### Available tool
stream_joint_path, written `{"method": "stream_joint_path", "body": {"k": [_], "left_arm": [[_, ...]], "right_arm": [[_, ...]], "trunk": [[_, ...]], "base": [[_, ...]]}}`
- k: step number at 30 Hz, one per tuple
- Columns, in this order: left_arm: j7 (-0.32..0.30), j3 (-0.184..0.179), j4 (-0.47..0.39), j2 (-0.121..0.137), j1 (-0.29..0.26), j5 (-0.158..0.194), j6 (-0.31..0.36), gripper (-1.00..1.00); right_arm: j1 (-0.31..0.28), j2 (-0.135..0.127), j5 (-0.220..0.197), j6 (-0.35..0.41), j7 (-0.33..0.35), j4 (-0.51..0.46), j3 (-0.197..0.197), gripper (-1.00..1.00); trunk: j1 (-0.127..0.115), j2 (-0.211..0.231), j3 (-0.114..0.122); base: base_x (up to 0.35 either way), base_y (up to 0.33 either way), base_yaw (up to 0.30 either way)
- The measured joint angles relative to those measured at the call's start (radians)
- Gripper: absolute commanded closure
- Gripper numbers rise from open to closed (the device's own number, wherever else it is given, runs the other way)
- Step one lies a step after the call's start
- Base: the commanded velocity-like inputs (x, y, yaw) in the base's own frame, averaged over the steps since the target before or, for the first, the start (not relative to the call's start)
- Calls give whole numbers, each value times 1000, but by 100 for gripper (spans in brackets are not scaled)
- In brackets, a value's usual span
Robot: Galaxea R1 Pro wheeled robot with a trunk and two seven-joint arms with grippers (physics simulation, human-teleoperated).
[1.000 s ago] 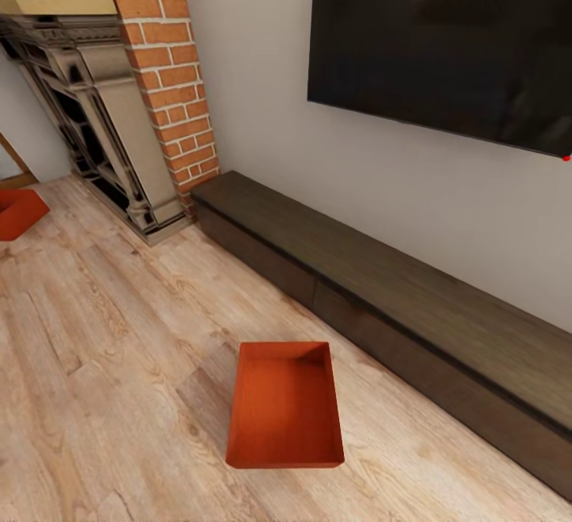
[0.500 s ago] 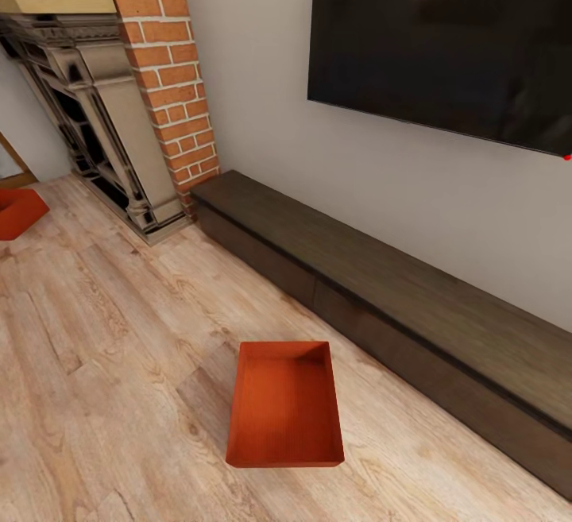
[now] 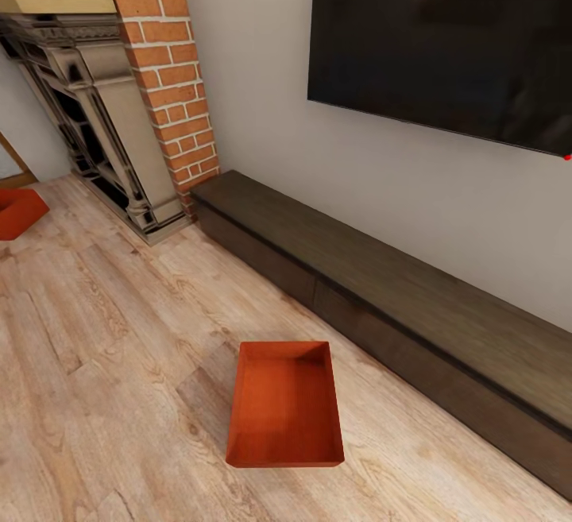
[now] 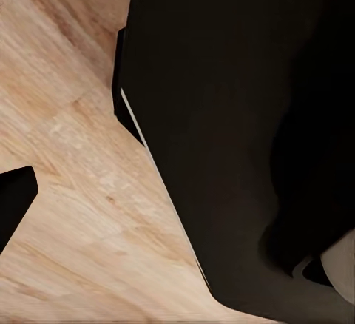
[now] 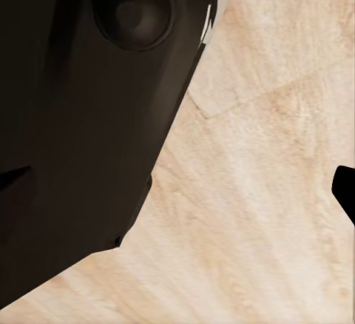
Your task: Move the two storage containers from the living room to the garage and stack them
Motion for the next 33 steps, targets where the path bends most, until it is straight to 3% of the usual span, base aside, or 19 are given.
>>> {"method": "stream_joint_path", "body": {"k": [5,10,16,20,24,28,33], "left_arm": [[4,-2,-26,0,0,0,6,-100],[6,-3,-128,7,-1,-4,13,-100],[8,-3,-320,10,-1,-7,94,-100],[8,-3,-465,11,-2,-10,213,-100],[9,-2,-557,10,-5,-10,283,-100],[9,-2,-594,8,-36,-9,349,-100],[9,-2,-613,7,-163,-8,434,-100]], "right_arm": [[0,2,7,4,-7,-1,4,-100],[-1,4,6,7,-7,-26,4,-100],[-1,4,-5,117,-13,-205,0,-100],[-2,7,-62,221,-30,-369,-14,-100],[-27,48,-105,299,-63,-437,-21,-100],[-112,100,-117,334,-106,-452,-23,-100],[-231,125,-124,328,-151,-450,-50,-100]], "trunk": [[0,0,0],[0,0,0],[0,0,0],[0,0,0],[0,0,0],[0,0,0],[0,0,0]], "base": [[0,0,0],[0,0,0],[0,0,0],[0,0,0],[0,0,0],[0,0,0],[0,0,0]]}}
